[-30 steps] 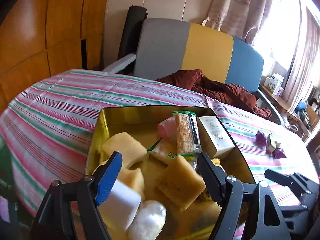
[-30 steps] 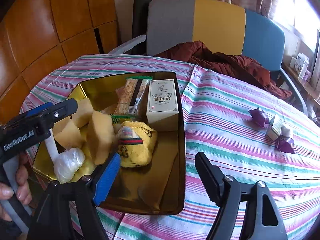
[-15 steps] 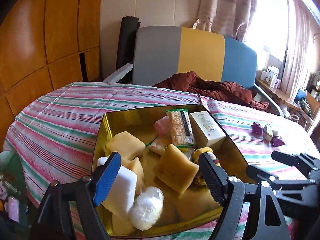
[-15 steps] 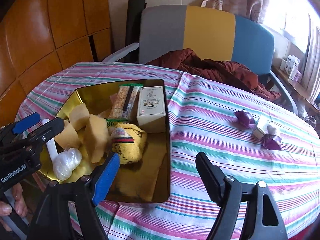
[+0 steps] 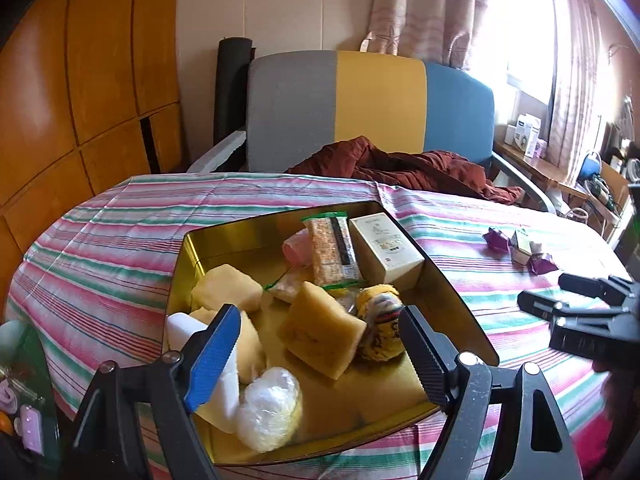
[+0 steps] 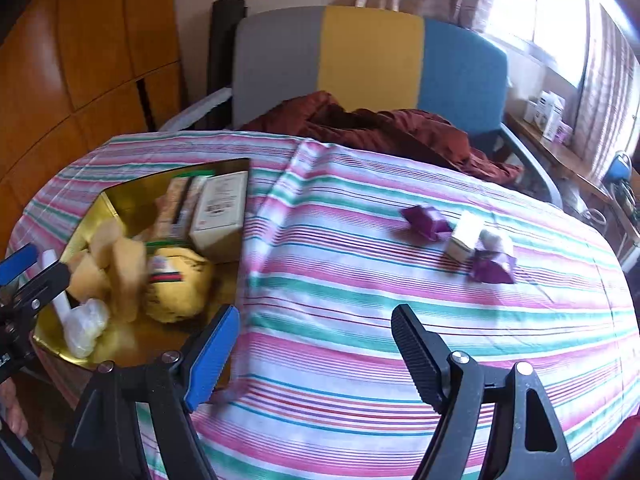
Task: Organize objects
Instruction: 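Move both tools back toward the purple packets and small green box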
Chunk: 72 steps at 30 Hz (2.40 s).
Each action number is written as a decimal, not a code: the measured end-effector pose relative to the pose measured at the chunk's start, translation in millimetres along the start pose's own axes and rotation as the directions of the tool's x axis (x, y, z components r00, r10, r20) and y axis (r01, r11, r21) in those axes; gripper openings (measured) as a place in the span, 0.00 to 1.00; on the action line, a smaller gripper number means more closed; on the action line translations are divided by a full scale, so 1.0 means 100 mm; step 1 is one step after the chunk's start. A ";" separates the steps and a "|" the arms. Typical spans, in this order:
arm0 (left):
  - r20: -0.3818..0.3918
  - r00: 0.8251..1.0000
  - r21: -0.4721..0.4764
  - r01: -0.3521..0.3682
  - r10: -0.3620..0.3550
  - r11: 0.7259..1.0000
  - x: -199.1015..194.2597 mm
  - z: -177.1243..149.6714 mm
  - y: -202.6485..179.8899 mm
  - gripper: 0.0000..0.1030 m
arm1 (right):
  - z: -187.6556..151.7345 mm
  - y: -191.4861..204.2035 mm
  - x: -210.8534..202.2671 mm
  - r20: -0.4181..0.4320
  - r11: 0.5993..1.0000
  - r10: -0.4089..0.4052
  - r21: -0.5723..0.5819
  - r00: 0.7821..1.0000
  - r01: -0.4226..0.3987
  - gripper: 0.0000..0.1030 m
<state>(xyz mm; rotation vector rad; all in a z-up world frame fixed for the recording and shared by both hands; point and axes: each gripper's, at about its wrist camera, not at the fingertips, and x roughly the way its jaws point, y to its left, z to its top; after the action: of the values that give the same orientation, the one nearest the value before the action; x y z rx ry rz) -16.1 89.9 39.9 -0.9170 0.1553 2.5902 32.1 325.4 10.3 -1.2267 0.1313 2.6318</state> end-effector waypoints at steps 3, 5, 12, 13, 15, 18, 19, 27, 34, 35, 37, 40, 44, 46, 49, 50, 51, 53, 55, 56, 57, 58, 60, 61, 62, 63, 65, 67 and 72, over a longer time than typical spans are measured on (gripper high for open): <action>-0.001 1.000 0.016 0.006 -0.006 1.000 0.00 0.00 -0.06 0.79 | 0.03 -0.20 0.01 -0.010 0.999 -0.020 0.041 1.000 0.020 0.77; -0.004 1.000 0.026 0.009 -0.009 1.000 0.01 0.00 -0.11 0.79 | 0.05 -0.33 0.02 -0.015 0.997 -0.032 0.067 0.999 0.033 0.77; -0.014 1.000 0.052 0.015 -0.015 0.999 0.03 0.00 -0.22 0.79 | 0.10 -0.65 -0.02 -0.009 0.990 -0.078 0.113 0.997 0.079 0.77; -0.015 1.000 0.057 0.016 -0.016 0.998 0.03 0.01 -0.24 0.79 | 0.11 -0.68 -0.02 -0.008 0.990 -0.083 0.114 0.997 0.083 0.77; -0.017 1.000 0.064 0.017 -0.016 0.998 0.04 0.01 -0.27 0.79 | 0.13 -0.73 -0.04 -0.005 0.989 -0.092 0.112 0.996 0.092 0.77; -0.017 1.000 0.073 0.018 -0.017 0.997 0.05 0.03 -0.31 0.79 | 0.17 -0.79 -0.04 -0.003 0.989 -0.106 0.103 0.994 0.106 0.77; -0.016 1.000 0.076 0.020 -0.018 0.997 0.05 0.04 -0.32 0.79 | 0.19 -0.81 -0.04 -0.002 0.989 -0.110 0.100 0.994 0.110 0.77; -0.017 0.999 0.106 0.033 -0.031 0.994 0.09 0.10 -0.45 0.79 | 0.42 -1.19 0.02 0.003 0.980 -0.161 0.117 0.987 0.160 0.77; -0.032 0.999 0.138 0.043 -0.039 0.990 0.17 0.17 -0.58 0.79 | 0.52 -1.69 0.25 -0.006 0.958 -0.233 0.170 0.973 0.230 0.77; -0.036 0.999 0.144 0.045 -0.040 0.989 0.20 0.18 -0.61 0.80 | 0.51 -1.77 0.29 -0.012 0.954 -0.239 0.185 0.971 0.237 0.77; -0.047 0.998 0.160 0.050 -0.043 0.986 0.25 0.20 -0.67 0.79 | 0.46 -1.93 0.36 -0.028 0.944 -0.248 0.219 0.968 0.247 0.77; -0.061 0.997 0.182 0.060 -0.050 0.981 0.32 0.25 -0.77 0.79 | 0.32 -2.16 0.46 -0.068 0.919 -0.242 0.304 0.968 0.251 0.77; -0.087 0.993 0.194 0.093 -0.077 0.976 0.46 0.34 -0.95 0.79 | 0.21 -2.48 0.51 -0.132 0.864 -0.217 0.435 0.967 0.253 0.77; -0.102 0.990 0.198 0.111 -0.092 0.974 0.53 0.37 -1.05 0.79 | 0.14 -2.60 0.51 -0.156 0.837 -0.192 0.490 0.969 0.245 0.77; -0.135 0.984 0.207 0.145 -0.119 0.967 0.66 0.40 -1.25 0.79 | 0.09 -2.70 0.53 -0.177 0.812 -0.158 0.537 0.972 0.229 0.77; -0.143 0.982 0.216 0.155 -0.125 0.964 0.70 0.41 -1.33 0.79 | 0.07 -2.71 0.53 -0.179 0.807 -0.150 0.546 0.972 0.225 0.77; -0.151 0.979 0.223 0.165 -0.133 0.961 0.74 0.43 -1.39 0.79 | 0.06 -2.72 0.54 -0.185 0.803 -0.145 0.552 0.972 0.224 0.77; -0.166 0.975 0.238 0.187 -0.150 0.953 0.80 0.45 -1.53 0.79 | 0.06 -2.74 0.56 -0.193 0.801 -0.132 0.557 0.972 0.220 0.77; -0.173 0.972 0.255 0.202 -0.161 0.945 0.88 0.50 -1.66 0.79 | 0.05 -2.72 0.57 -0.201 0.803 -0.121 0.556 0.972 0.214 0.77; -0.182 0.969 0.259 0.212 -0.168 0.942 0.92 0.52 -1.72 0.79 | 0.05 -2.71 0.58 -0.205 0.805 -0.118 0.553 0.972 0.215 0.77; -0.189 0.967 0.260 0.218 -0.172 0.941 0.96 0.54 -1.76 0.79 | 0.05 -2.70 0.58 -0.208 0.807 -0.115 0.550 0.971 0.214 0.77; -0.196 0.965 0.261 0.223 -0.174 0.939 1.01 0.56 -1.82 0.79 | 0.05 -2.70 0.58 -0.208 0.809 -0.112 0.549 0.972 0.211 0.77; -0.207 0.963 0.272 0.227 -0.174 0.935 1.14 0.63 -1.94 0.79 | 0.06 -2.69 0.58 -0.206 0.812 -0.103 0.548 0.973 0.202 0.77; -0.208 0.963 0.279 0.226 -0.171 0.933 1.19 0.65 -1.99 0.79 | 0.06 -2.69 0.58 -0.204 0.813 -0.099 0.547 0.974 0.198 0.77; -0.211 0.963 0.287 0.226 -0.168 0.931 1.26 0.69 -2.05 0.79 | 0.07 -2.68 0.58 -0.203 0.815 -0.097 0.546 0.974 0.195 0.77; -0.216 0.962 0.295 0.229 -0.168 0.928 1.33 0.72 -2.11 0.79 | 0.07 -2.68 0.58 -0.202 0.816 -0.094 0.545 0.975 0.192 0.77; -0.225 0.960 0.312 0.232 -0.166 0.921 1.46 0.77 -2.23 0.79 | 0.08 -2.67 0.58 -0.201 0.819 -0.088 0.542 0.976 0.186 0.77; -0.222 0.960 0.335 0.241 -0.173 0.911 1.58 0.82 -2.36 0.79 | 0.08 -2.66 0.59 -0.200 0.823 -0.083 0.539 0.976 0.181 0.77; -0.219 0.955 0.404 0.275 -0.200 0.872 1.92 0.91 -2.73 0.79 | 0.09 -2.65 0.60 -0.205 0.827 -0.070 0.536 0.976 0.172 0.77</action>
<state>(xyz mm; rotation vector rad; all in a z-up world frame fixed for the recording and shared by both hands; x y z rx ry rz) -98.2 422.8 -2.6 -0.9199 0.5994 2.1216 53.9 593.7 -25.5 -1.1969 0.7615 2.1350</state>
